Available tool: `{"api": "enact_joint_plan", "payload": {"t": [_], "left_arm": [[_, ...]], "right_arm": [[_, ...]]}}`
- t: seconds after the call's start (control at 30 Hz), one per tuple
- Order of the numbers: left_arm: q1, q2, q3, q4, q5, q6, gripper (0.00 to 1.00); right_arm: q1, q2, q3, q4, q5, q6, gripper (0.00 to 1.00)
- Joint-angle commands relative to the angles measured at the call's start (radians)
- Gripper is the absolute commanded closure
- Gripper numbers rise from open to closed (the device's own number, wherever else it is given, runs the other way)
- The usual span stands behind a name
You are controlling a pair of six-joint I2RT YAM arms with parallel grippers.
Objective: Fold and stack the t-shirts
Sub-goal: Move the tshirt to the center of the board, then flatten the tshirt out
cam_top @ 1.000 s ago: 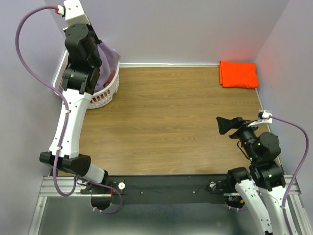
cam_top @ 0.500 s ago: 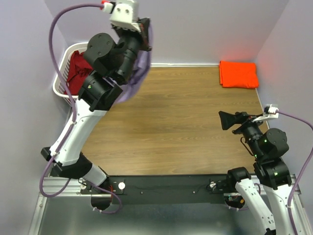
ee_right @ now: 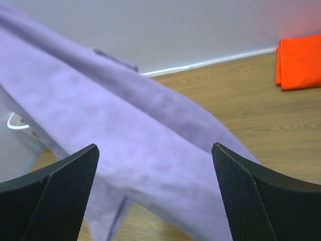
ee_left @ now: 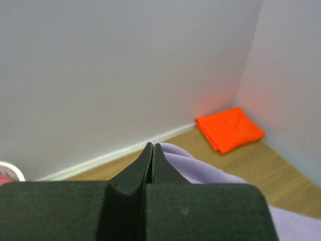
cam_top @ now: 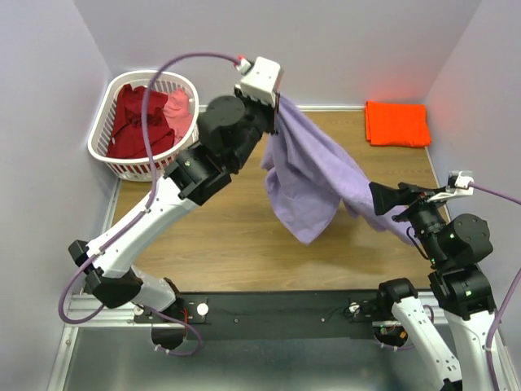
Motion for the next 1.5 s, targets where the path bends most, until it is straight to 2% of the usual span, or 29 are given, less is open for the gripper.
{"api": "enact_joint_plan", "payload": {"t": [0.0, 0.07, 0.1, 0.13, 0.17, 0.2, 0.33, 0.37, 0.43, 0.53, 0.63, 0.7, 0.77, 0.83, 0.97, 1.03, 1.2, 1.33, 1.47], "left_arm": [[0.002, -0.092, -0.253, 0.084, -0.030, -0.097, 1.00], [0.002, -0.103, -0.404, 0.108, -0.021, -0.152, 0.99], [0.002, -0.103, -0.448, 0.116, -0.024, -0.169, 0.96], [0.003, -0.092, -0.520, 0.136, -0.038, -0.186, 0.85], [0.003, -0.082, -0.545, 0.148, -0.038, -0.191, 0.85], [0.006, -0.068, -0.564, 0.162, -0.056, -0.189, 0.74], [0.064, 0.030, -0.524, 0.171, -0.076, -0.214, 0.43], [0.074, 0.055, -0.509, 0.165, -0.070, -0.229, 0.28], [0.087, 0.055, -0.492, 0.151, -0.064, -0.272, 0.16], [0.094, 0.006, -0.524, 0.127, -0.055, -0.342, 0.14], [0.098, -0.070, -0.617, 0.044, -0.056, -0.439, 0.17], [0.100, -0.146, -0.720, 0.010, -0.029, -0.480, 0.23], [0.101, -0.236, -0.842, -0.018, 0.002, -0.532, 0.26], [0.101, -0.300, -0.948, -0.034, 0.068, -0.559, 0.29], [0.101, -0.442, -1.061, -0.085, 0.181, -0.606, 0.35], [0.101, -0.469, -1.104, -0.105, 0.217, -0.614, 0.36], [0.101, -0.500, -1.161, -0.108, 0.310, -0.614, 0.36], [0.101, -0.500, -1.182, -0.094, 0.327, -0.602, 0.36], [0.101, -0.453, -1.184, -0.070, 0.360, -0.574, 0.36]], "right_arm": [[0.006, 0.018, 0.005, -0.055, 0.013, -0.020, 0.00], [0.006, 0.025, 0.000, -0.061, 0.000, -0.017, 0.00], [0.004, 0.037, -0.003, -0.070, -0.016, -0.013, 0.00], [0.006, 0.048, -0.011, -0.078, -0.023, -0.010, 0.00], [0.006, 0.056, -0.015, -0.084, -0.029, -0.002, 0.00], [0.006, 0.067, -0.020, -0.092, -0.040, 0.004, 0.00], [0.004, 0.183, -0.040, -0.119, -0.039, 0.062, 0.00], [0.006, 0.214, -0.040, -0.130, -0.040, 0.064, 0.00], [0.006, 0.267, -0.044, -0.138, -0.059, 0.062, 0.00], [0.004, 0.402, -0.037, -0.164, -0.085, 0.088, 0.00], [0.004, 0.517, -0.050, -0.164, -0.091, 0.108, 0.01], [0.006, 0.600, -0.070, -0.155, -0.065, 0.128, 0.11], [0.004, 0.657, -0.087, -0.133, -0.036, 0.135, 0.16], [0.004, 0.731, -0.113, -0.083, -0.014, 0.150, 0.28], [-0.003, 0.844, -0.142, 0.032, 0.021, 0.179, 0.45], [-0.025, 0.916, -0.155, 0.064, 0.056, 0.188, 0.50], [-0.109, 1.047, -0.178, 0.172, 0.033, 0.214, 0.62], [-0.184, 1.128, -0.169, 0.232, 0.001, 0.216, 0.64], [-0.310, 1.223, -0.126, 0.275, -0.040, 0.237, 0.64]]}}
